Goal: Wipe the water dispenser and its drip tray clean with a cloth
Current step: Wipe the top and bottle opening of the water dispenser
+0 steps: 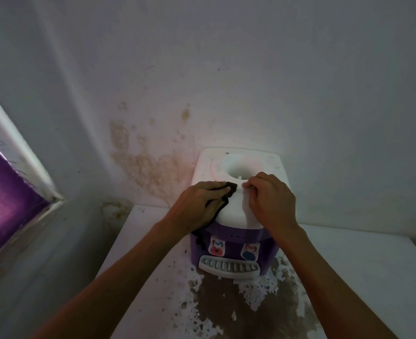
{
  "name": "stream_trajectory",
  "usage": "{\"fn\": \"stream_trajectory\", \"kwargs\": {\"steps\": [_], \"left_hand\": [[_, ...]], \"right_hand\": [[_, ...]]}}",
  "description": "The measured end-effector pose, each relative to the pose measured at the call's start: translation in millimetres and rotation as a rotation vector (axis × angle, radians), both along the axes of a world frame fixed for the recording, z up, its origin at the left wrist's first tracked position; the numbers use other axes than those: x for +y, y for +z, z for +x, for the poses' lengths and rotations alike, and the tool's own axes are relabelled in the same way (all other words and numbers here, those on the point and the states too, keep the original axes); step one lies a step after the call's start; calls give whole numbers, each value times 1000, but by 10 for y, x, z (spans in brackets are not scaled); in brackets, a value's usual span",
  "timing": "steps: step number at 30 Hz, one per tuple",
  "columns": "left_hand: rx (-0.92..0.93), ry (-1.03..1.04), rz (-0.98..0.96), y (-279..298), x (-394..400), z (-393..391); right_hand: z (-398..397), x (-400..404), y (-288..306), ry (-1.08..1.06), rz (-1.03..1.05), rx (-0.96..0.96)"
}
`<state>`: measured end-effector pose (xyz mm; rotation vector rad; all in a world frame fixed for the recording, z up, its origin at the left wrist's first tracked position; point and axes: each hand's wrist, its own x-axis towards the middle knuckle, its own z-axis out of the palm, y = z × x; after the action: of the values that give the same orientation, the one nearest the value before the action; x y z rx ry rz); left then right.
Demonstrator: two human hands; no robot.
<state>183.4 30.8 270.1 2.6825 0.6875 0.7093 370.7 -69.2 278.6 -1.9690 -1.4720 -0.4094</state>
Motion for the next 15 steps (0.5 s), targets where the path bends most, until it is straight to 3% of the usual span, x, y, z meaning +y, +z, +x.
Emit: {"fn": "stream_trajectory", "kwargs": {"steps": [4, 9, 15], "left_hand": [[-11, 58, 3, 52, 160, 9], [-60, 227, -130, 84, 383, -42], [77, 70, -65, 180, 172, -89]], "right_hand": [[-22, 3, 53, -23, -34, 5], [-55, -5, 88, -63, -91, 17], [-56, 9, 112, -84, -126, 22]]}}
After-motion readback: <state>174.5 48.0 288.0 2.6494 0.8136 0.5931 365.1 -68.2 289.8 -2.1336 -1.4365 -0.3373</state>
